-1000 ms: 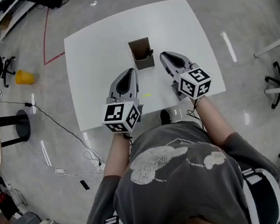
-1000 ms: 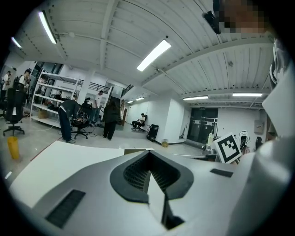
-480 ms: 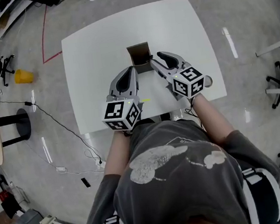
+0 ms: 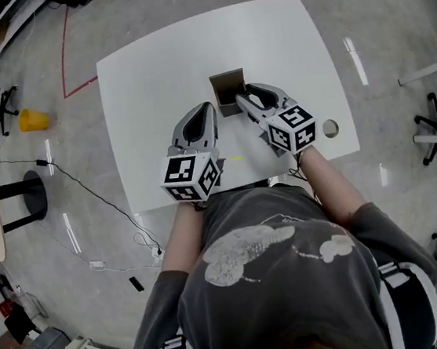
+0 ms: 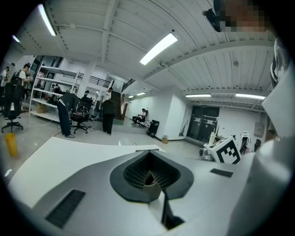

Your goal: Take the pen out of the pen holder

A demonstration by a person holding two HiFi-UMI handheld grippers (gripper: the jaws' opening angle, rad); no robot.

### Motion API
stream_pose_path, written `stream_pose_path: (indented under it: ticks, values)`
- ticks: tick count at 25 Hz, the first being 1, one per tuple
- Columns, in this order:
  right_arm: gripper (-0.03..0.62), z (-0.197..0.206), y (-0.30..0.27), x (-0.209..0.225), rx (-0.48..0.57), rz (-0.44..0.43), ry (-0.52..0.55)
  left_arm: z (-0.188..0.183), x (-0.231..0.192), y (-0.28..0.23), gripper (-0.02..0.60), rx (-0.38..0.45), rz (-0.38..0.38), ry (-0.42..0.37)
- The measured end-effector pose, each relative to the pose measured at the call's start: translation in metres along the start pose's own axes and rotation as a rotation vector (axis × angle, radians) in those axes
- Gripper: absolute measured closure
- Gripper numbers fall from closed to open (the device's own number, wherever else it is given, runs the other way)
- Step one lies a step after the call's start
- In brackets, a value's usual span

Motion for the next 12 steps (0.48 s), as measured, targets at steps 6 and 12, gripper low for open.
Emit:
stream_pose_path:
  ticks: [6,12]
  values:
    - [0.448,0.0012,-0.0062,-0.0006,-0.011,0.017,0.007,0.0029,-0.0057,-0.0041,0.574,-0.006,0.019,0.006]
    - [0.531,-0.0016,-0.003,-0.0029,-0.008,0.045,0.033,-0.0002,-0.0035,-0.0017,0.574,0.0,0.024,0.003]
Point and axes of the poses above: the fingertips, and each gripper's own axes: y backward along the fingers, x to its right, z out of its underside, the point moved 9 cm from there along y, backward along the fingers, and after that the axes turned 4 degrees about -y, right-handed, at the moved point
